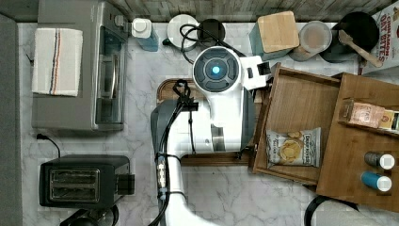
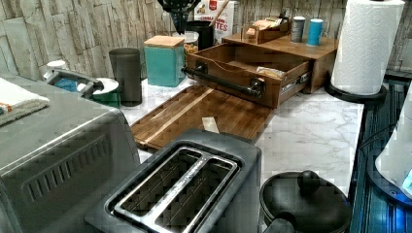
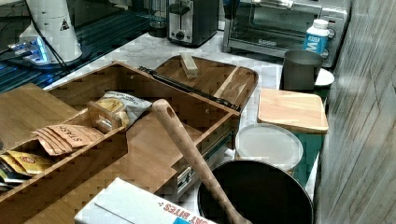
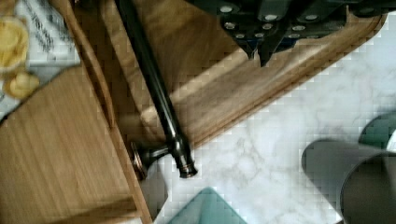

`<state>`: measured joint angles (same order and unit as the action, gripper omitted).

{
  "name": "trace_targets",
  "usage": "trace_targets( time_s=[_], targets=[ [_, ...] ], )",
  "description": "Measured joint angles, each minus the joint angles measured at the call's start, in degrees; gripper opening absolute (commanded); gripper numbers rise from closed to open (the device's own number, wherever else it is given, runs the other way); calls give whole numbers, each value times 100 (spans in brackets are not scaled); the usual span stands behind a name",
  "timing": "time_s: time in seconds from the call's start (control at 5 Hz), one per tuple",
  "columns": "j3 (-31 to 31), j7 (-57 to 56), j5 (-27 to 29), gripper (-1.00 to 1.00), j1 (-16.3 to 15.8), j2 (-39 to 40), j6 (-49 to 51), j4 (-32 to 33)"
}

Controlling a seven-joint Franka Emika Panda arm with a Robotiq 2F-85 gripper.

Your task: Close the drawer.

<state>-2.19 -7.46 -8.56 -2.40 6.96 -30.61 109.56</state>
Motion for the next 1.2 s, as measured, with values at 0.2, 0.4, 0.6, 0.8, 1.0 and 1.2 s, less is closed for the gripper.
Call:
trace_targets(
  time_s=[0.2, 0.4, 0.6, 0.8, 1.0, 1.2],
  targets=[
    [0, -20, -82, -100, -9, 277, 59, -11],
    [2, -282, -82, -100, 15, 652, -243, -6],
    [2, -994, -82, -100, 79, 1051, -361, -17],
    [-37, -1251, -82, -100, 141, 1426, -562, 45],
    [-167, -1331, -145, -100, 135, 1636, -783, 213],
    [-267, -1520, -150, -100, 167, 1679, -747, 291]
  ],
)
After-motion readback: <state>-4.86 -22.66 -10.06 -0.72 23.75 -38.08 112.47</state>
